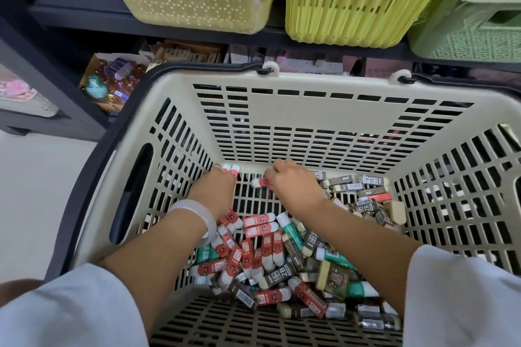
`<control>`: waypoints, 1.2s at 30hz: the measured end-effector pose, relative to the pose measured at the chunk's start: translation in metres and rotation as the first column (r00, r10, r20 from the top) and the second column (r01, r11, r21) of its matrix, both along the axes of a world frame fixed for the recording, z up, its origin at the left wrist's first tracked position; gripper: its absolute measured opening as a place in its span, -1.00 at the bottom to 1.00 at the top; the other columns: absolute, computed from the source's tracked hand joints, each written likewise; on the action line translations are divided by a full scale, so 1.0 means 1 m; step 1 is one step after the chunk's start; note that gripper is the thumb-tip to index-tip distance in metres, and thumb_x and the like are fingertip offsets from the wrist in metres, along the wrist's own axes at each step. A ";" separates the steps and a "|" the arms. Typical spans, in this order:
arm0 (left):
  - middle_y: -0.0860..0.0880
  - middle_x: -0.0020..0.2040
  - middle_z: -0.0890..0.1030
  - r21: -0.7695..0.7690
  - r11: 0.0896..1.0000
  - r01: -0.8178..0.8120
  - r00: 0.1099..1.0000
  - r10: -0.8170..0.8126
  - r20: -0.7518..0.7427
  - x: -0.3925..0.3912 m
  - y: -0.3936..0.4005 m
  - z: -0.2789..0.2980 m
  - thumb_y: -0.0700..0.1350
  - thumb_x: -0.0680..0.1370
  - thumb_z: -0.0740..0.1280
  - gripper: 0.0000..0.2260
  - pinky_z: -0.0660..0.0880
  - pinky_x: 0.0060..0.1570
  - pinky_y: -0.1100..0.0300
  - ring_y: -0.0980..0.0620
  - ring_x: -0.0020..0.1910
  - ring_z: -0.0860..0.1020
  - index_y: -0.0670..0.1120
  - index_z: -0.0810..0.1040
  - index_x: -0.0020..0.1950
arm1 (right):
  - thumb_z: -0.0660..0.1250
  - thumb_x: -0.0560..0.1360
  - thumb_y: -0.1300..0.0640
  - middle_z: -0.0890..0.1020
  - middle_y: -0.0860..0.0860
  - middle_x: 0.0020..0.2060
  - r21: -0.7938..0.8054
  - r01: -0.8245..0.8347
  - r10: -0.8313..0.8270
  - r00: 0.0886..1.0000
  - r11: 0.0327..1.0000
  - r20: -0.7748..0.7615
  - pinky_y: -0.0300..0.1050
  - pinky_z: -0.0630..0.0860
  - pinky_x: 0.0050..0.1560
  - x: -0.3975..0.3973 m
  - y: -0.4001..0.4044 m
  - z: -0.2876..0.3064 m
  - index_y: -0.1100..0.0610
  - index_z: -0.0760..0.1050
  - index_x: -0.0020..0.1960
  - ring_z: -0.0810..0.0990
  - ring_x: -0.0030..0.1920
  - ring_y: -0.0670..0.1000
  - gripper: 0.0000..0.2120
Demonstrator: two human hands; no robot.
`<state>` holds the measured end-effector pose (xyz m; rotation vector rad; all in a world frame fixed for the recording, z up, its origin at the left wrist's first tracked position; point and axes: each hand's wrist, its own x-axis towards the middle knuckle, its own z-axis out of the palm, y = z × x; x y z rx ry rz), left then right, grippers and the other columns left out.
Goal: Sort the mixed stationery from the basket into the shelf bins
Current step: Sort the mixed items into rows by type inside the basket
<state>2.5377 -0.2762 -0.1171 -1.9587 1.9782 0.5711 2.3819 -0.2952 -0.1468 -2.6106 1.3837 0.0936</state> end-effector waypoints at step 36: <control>-0.04 -0.11 0.53 0.464 0.870 0.168 0.974 -0.219 0.058 0.001 0.003 -0.005 -0.24 0.50 0.31 -0.85 0.48 -0.08 0.18 0.00 -0.16 0.50 -0.17 0.53 0.07 | 0.38 0.44 0.09 0.56 0.10 0.01 0.343 -0.198 0.193 0.980 0.918 0.049 -0.01 0.48 0.08 0.012 0.021 -0.002 0.19 0.44 0.11 0.49 0.07 0.09 -0.69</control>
